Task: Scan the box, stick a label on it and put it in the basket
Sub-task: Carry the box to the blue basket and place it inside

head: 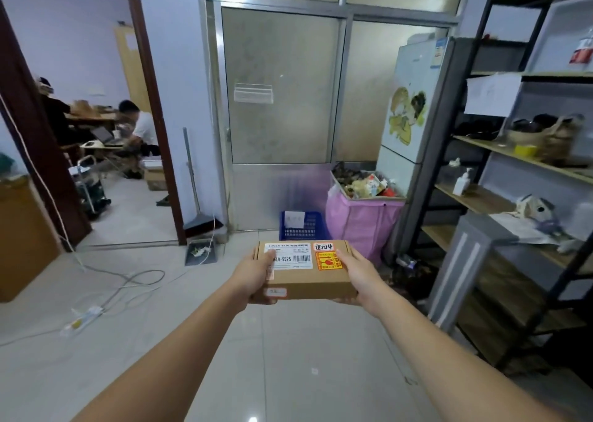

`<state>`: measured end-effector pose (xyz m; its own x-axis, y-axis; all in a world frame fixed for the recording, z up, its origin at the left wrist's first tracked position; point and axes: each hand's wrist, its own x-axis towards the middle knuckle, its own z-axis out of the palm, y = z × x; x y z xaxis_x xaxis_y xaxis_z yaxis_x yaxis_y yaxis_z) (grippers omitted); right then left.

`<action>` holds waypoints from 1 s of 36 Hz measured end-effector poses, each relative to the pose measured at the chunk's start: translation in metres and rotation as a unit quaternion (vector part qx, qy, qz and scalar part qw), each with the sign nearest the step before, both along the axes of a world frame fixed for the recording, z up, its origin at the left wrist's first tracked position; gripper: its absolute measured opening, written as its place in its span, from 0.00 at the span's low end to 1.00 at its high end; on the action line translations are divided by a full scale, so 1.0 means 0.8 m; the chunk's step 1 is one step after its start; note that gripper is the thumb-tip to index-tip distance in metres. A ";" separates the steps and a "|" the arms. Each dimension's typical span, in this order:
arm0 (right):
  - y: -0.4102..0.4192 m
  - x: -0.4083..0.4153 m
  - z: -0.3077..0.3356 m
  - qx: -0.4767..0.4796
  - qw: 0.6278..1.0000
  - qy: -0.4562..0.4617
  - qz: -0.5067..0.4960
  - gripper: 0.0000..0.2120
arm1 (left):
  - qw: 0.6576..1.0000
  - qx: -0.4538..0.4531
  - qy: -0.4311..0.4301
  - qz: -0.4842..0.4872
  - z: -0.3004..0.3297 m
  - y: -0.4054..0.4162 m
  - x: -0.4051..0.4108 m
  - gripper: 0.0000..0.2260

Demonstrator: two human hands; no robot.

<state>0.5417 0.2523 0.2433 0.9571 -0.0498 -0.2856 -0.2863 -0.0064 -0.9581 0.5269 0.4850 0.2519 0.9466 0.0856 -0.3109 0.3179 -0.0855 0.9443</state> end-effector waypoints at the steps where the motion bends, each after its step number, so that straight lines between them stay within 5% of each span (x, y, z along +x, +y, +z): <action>1: 0.004 0.016 0.000 0.002 1.000 0.002 0.003 0.07 | 1.000 -0.002 0.000 0.005 -0.001 0.003 0.012 0.13; 17: 0.111 0.300 -0.027 -0.013 0.999 0.019 0.047 0.11 | 0.999 -0.006 0.002 0.039 -0.014 0.109 0.259 0.11; 21: 0.139 0.375 -0.027 -0.004 0.999 0.030 0.045 0.05 | 0.999 0.004 -0.008 0.036 -0.009 0.139 0.331 0.12; 36: 0.206 0.649 -0.050 -0.011 0.998 0.041 0.042 0.15 | 0.999 0.025 -0.002 -0.022 -0.015 0.218 0.621 0.11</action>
<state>1.0606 0.4174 0.2036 0.9315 0.0235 -0.3631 -0.3614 -0.0544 -0.9308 1.0240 0.6593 0.2398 0.9510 0.0583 -0.3035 0.3089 -0.1458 0.9399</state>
